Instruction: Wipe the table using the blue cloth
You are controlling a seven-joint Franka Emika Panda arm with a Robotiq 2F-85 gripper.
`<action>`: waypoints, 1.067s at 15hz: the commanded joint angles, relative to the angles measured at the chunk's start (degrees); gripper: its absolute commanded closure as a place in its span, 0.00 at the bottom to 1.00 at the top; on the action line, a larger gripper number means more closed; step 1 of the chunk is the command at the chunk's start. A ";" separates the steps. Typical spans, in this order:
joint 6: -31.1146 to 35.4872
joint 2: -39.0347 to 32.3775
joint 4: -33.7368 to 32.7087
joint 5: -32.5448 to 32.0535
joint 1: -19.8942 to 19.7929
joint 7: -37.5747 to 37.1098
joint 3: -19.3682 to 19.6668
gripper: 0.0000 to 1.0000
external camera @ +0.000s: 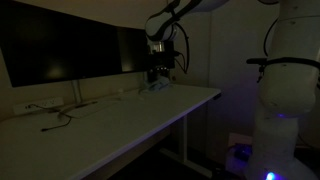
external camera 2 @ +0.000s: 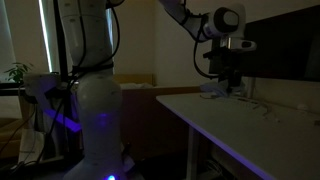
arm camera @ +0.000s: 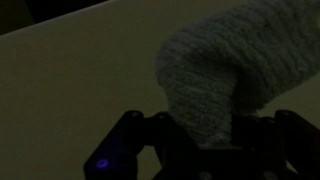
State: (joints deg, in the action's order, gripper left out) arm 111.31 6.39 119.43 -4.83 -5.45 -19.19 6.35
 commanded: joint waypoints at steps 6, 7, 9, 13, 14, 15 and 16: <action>-1.68 -6.17 -7.15 -1.36 -1.09 0.74 1.00 0.27; -1.69 -6.42 -7.42 -1.41 -1.10 0.82 1.13 0.19; -1.83 -6.81 -7.96 -1.56 -1.16 1.00 1.38 0.08; -1.95 -6.74 -7.98 -1.57 -1.31 1.79 1.97 0.00; -1.66 -6.39 -7.65 -1.17 -1.34 2.77 2.10 0.00; -0.38 -6.52 -7.12 -0.57 -0.97 0.47 1.82 0.00; -0.37 -6.52 -7.12 -0.55 -0.98 0.60 1.85 0.00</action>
State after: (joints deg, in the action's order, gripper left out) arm 111.08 -0.10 112.45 -5.39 -5.89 -18.64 8.72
